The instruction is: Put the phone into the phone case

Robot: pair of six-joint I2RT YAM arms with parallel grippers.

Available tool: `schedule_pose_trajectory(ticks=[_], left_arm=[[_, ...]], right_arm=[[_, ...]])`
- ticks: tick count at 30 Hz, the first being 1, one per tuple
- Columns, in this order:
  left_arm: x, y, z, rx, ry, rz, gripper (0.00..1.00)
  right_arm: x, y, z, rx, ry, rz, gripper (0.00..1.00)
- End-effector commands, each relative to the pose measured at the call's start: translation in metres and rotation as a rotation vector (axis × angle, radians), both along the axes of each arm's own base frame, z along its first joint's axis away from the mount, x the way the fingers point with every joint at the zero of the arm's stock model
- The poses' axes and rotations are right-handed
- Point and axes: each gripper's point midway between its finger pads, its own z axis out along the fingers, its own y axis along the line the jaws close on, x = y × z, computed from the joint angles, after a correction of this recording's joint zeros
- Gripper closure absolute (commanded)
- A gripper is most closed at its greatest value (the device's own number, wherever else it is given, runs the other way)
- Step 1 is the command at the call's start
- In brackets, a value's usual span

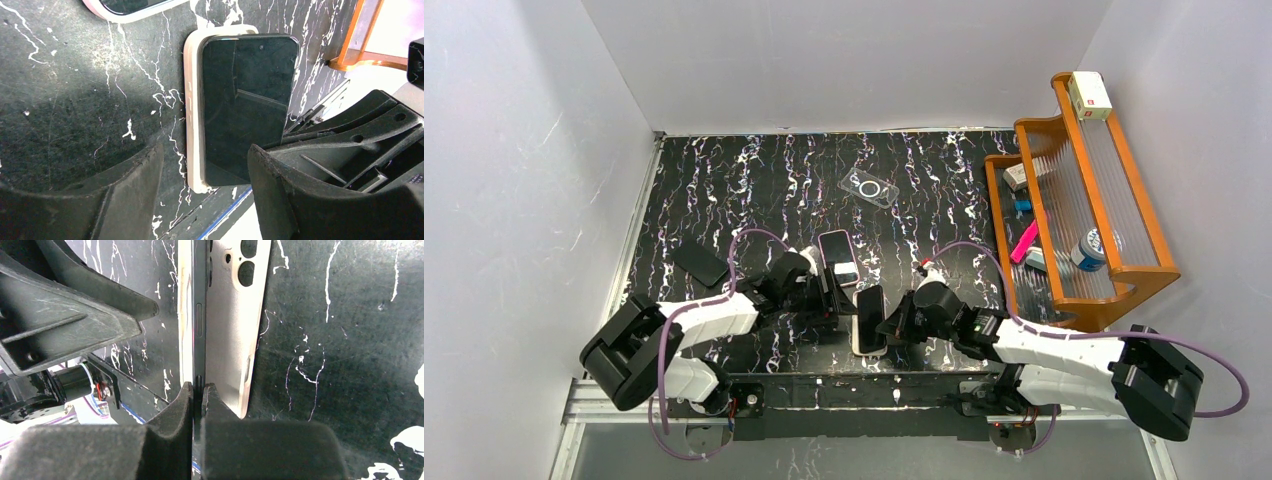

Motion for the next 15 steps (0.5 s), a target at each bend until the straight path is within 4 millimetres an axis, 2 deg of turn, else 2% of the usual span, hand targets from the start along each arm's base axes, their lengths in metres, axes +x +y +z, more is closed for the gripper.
schedule_pose_trajectory(ticks=[1,9,15], left_arm=[[0.000,-0.007,-0.001,-0.006,-0.019,-0.001,0.41],[-0.013,-0.023,-0.010,0.000,0.015,-0.053,0.44],[-0.022,-0.024,-0.016,0.017,0.017,-0.061,0.49]], right_arm=[[0.004,0.003,-0.001,0.048,-0.003,-0.017,0.99],[-0.002,0.006,-0.019,0.019,0.060,0.022,0.96],[-0.001,0.006,-0.025,0.005,0.063,0.023,0.92]])
